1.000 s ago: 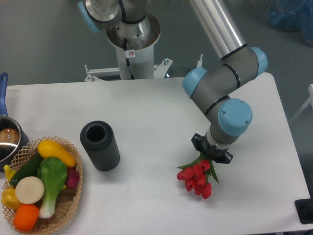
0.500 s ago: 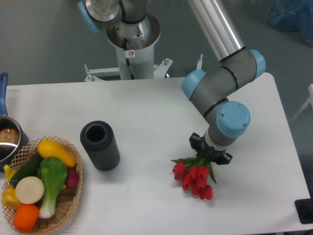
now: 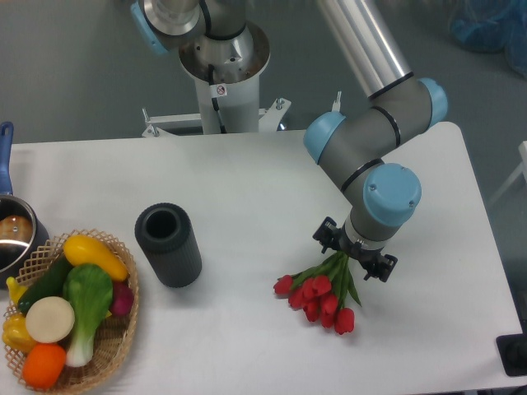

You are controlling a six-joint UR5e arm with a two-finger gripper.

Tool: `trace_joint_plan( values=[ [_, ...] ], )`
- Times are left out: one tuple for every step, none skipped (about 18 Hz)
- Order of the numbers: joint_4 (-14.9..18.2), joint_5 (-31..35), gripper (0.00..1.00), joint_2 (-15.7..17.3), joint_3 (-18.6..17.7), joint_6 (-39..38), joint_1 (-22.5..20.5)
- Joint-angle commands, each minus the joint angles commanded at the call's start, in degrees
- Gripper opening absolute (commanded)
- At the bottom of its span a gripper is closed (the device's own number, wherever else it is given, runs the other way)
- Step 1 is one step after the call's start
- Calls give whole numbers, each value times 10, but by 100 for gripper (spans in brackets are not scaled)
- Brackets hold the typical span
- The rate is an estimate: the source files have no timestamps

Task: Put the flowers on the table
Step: 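Open the gripper and lift it away from the tulip stems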

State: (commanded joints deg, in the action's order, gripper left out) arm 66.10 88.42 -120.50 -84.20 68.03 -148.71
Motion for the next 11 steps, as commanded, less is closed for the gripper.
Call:
trace_joint_plan(
  values=[
    [-3,2,100,1,2,0,-1],
    [-4,5,100,1,3,0,-4],
    [-4,6,100,5,0,1,-4],
    [-5,2,100,14,-4,5,-8],
    [-5,1,100,20,-5,17,-12],
    [-5,3,100,22,-5,25,-14],
    [-4,6,100,23,-5,28,-14],
    [-4,6,100,27,-8,28,-16],
    [-4,7,100,32,-10,28,-18],
    [-5,7,100,35,-9,31,-19],
    [-4,7,100,39,-9,32,-24]
  ],
)
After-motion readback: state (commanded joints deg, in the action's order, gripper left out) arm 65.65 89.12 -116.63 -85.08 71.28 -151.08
